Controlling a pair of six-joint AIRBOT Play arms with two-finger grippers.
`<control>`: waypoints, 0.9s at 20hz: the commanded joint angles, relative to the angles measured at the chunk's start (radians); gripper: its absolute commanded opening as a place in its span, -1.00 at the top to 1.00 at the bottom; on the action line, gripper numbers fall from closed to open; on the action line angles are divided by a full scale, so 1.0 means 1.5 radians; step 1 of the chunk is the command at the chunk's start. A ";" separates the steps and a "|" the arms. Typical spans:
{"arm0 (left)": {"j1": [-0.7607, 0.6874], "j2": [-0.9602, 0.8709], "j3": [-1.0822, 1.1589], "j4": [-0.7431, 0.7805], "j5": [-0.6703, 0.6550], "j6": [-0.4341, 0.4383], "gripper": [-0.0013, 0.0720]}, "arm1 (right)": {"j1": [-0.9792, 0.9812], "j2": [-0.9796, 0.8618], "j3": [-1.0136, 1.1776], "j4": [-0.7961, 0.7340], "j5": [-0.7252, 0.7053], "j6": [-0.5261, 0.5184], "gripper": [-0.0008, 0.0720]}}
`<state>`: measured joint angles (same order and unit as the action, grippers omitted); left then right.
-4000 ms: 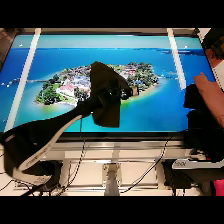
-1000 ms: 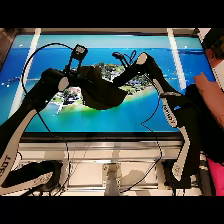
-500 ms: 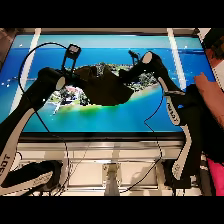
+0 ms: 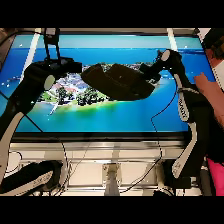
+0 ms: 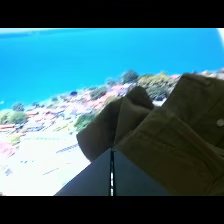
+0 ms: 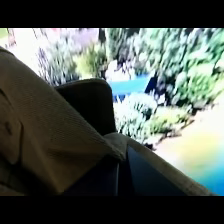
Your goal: Fold the clothes and pants, and hang the long-sleeved shirts on hangers.
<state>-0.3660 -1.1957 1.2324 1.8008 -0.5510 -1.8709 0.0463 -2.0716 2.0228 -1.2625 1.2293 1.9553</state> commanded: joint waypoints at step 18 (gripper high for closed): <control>-0.006 0.006 -0.002 -0.015 0.043 -0.009 0.86 | 0.178 0.018 0.026 0.278 -0.064 -0.514 0.03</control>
<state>-0.3740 -1.1873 1.2304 1.7782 -0.4828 -1.8851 0.2321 -2.0449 2.0617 -0.6724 1.2285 1.2274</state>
